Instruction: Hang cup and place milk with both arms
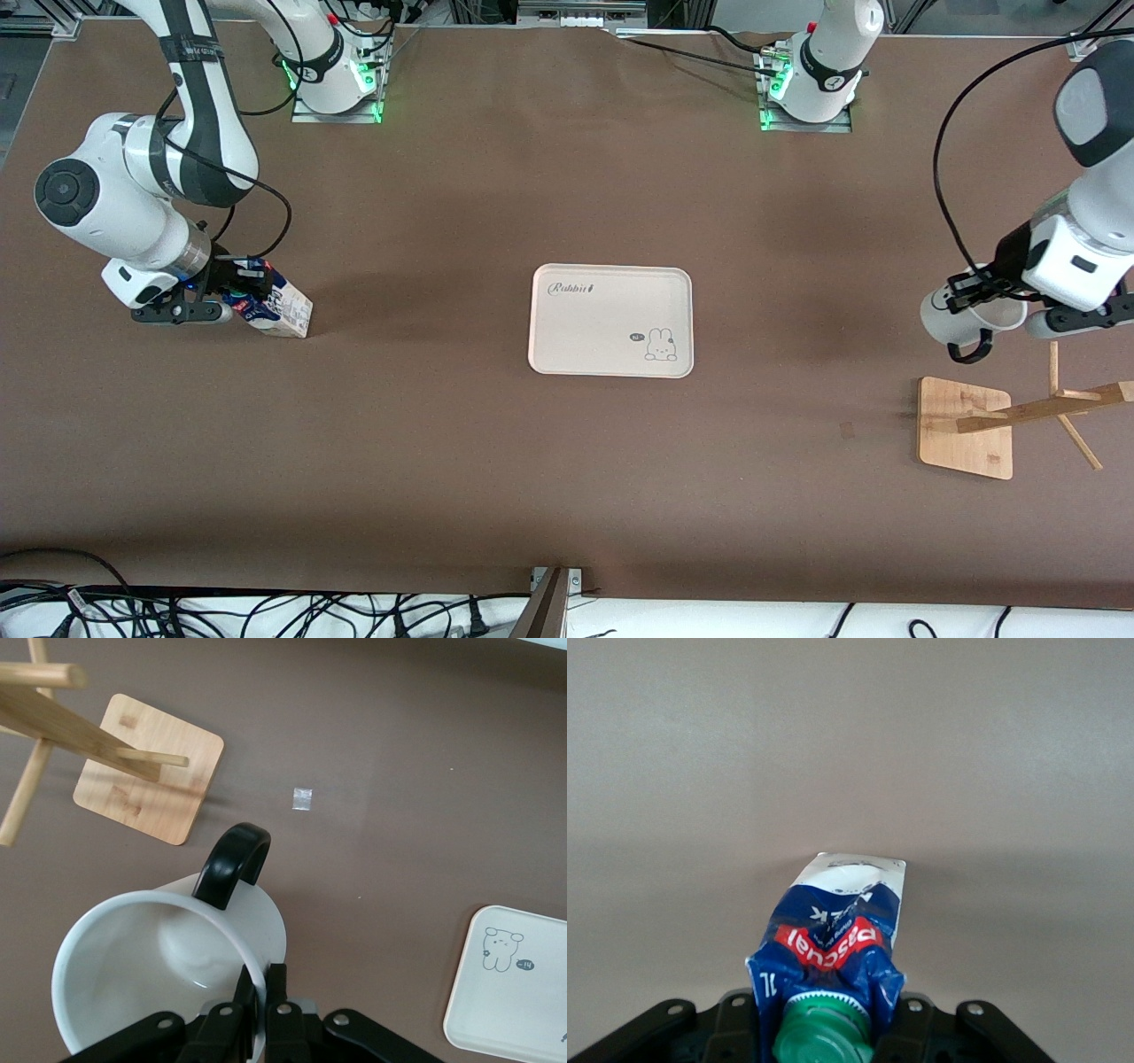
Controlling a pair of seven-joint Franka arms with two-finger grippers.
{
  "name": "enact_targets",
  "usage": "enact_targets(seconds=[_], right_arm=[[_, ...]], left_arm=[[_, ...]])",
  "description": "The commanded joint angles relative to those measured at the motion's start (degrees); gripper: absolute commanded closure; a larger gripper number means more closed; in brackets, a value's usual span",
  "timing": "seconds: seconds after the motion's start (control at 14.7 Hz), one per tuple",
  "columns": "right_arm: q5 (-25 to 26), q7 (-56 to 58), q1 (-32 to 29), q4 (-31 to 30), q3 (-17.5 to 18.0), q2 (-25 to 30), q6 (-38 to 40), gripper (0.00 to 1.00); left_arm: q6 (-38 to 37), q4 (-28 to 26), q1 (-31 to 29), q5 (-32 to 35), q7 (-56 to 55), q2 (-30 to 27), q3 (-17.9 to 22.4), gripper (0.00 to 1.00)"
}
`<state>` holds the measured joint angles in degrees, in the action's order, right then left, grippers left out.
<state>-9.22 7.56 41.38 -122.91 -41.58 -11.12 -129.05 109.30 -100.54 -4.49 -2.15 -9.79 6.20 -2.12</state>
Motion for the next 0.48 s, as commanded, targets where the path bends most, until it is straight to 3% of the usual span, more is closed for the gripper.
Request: enact_targets(seconds=[0.0, 0.07, 0.14, 0.41], right_arm=[[-0.8, 1.1, 0.4, -0.2, 0.1, -0.2, -0.9, 0.32], [-0.9, 1.1, 0.4, -0.1, 0.6, -0.5, -0.9, 0.11], [-1.0, 1.0, 0.3, -0.1, 0.8, -0.5, -0.9, 0.0], [-0.9, 1.1, 0.4, -0.1, 0.9, -0.2, -0.6, 0.0]], left_arm=[[-1.5, 1.9, -0.2, -1.6, 4.0, 0.3, 1.9, 1.0], [-1.4, 2.5, -0.3, -1.6, 5.6, 0.4, 2.3, 1.0], [-1.1, 3.3, -0.5, -1.5, 7.5, 0.6, 2.3, 1.0], [-0.8, 4.9, -1.0, -1.3, 10.2, 1.5, 2.6, 1.0]])
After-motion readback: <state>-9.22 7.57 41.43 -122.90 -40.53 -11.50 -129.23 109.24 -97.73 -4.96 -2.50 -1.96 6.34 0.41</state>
